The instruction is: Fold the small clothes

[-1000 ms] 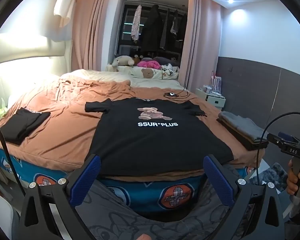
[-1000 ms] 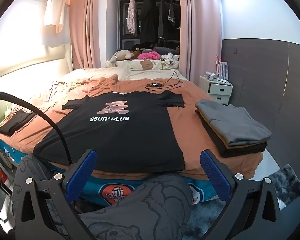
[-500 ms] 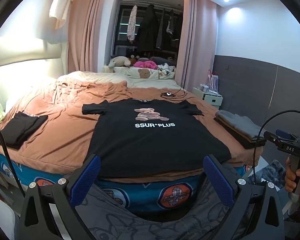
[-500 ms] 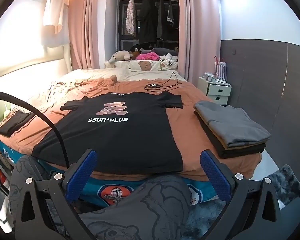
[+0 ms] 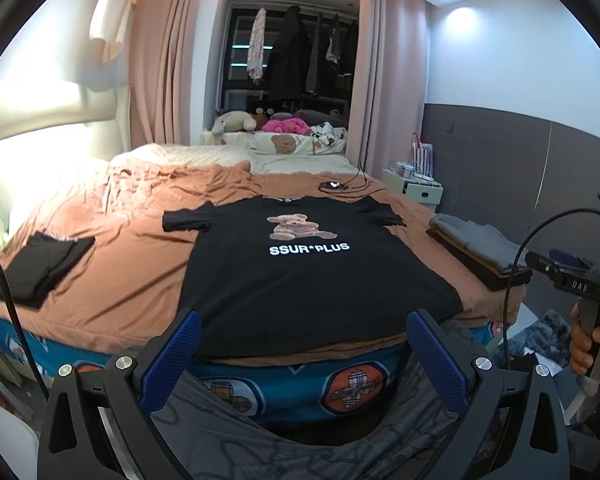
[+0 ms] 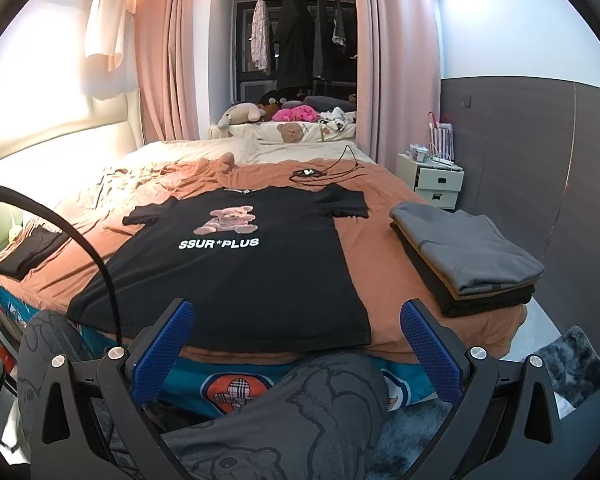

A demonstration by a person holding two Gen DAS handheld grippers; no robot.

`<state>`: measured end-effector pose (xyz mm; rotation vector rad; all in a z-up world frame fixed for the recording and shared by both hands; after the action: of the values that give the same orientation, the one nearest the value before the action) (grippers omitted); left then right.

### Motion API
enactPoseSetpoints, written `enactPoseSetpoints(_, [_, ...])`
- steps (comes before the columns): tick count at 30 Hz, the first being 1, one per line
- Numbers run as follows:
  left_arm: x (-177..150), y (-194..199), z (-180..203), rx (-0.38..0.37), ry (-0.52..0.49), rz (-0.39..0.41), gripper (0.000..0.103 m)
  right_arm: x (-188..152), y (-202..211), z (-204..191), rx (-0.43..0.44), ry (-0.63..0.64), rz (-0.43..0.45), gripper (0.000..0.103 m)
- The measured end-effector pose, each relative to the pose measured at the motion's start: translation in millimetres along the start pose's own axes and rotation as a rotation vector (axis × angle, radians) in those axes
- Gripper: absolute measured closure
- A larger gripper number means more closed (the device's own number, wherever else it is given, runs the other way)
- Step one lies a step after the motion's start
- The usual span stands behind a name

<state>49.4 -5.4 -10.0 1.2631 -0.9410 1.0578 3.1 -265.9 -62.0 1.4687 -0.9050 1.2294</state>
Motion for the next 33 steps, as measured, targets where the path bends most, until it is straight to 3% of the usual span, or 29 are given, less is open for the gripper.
enactPoseSetpoints(19, [-10, 6, -24, 0.005, 0.028, 0.001, 0.000, -1, -12, -33, 0.028, 0.082, -0.017, 0.000])
enactPoseSetpoints(33, [-15, 3, -33, 0.003, 0.047, -0.009, 0.000, -2, -16, -24, 0.033, 0.038, -0.032, 0.000])
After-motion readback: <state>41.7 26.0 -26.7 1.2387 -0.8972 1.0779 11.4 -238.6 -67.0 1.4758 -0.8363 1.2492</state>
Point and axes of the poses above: each gripper's, at about its wrist camera, not at the fingertips, and y roughly against the way its jaws point, z to its right, x to its top, the point moved 5 cm from there along -y, roughly the way its jaws point, and after that the axes turned 10 degrees about z, right-handed, at the moved point
